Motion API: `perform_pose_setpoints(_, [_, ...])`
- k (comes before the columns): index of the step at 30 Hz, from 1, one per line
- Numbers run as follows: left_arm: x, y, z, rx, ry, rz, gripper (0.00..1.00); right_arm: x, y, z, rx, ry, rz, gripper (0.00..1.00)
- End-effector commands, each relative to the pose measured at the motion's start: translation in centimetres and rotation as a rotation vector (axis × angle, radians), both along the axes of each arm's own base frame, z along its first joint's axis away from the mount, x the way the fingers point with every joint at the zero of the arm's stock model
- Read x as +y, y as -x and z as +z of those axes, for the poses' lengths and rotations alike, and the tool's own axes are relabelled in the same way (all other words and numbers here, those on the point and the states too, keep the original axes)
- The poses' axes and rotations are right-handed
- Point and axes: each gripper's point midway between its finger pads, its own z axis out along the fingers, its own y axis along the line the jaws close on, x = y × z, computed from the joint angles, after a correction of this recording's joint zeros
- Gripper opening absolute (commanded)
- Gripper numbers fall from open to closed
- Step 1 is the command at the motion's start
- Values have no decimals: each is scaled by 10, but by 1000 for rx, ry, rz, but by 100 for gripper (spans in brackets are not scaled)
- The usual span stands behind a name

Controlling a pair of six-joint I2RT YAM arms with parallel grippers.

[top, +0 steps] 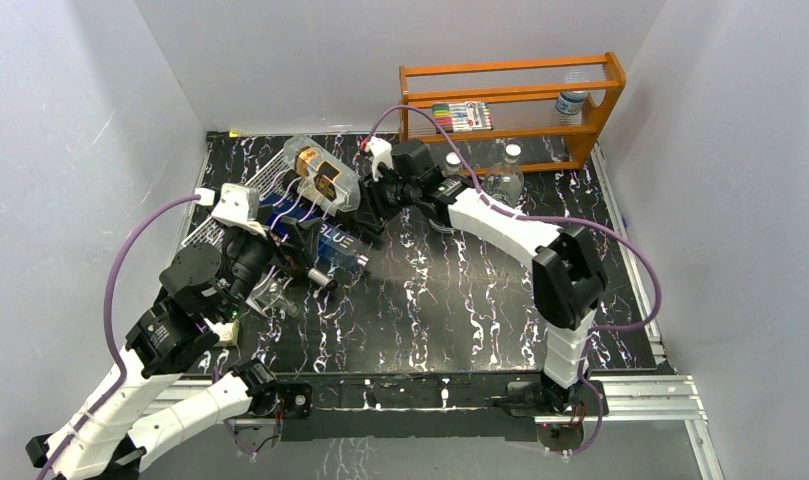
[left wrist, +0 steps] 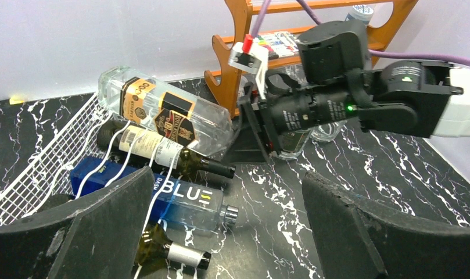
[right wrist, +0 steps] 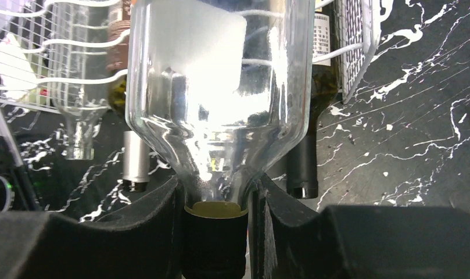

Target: Put the wine bottle on the wine rack

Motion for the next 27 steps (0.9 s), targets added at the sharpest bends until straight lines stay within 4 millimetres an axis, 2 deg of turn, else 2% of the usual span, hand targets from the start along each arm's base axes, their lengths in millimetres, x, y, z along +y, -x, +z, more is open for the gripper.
perform_pose_setpoints(1, [1, 4, 15, -9, 13, -10, 98, 30, -29, 89, -276, -154, 50, 0])
perform_pose_setpoints(5, [-3, 4, 14, 2, 14, -24, 98, 39, -45, 81, -287, -117, 45, 0])
perform_pose_setpoints(16, [-4, 5, 3, 42, 18, -24, 98, 48, -63, 50, -247, -18, 43, 0])
perform_pose_setpoints(24, [-6, 4, -2, 52, 8, -30, 98, 46, -64, 30, -207, 67, 69, 25])
perform_pose_setpoints(27, [-11, 6, -2, 53, -3, -62, 98, 44, -62, 25, -194, 78, 73, 39])
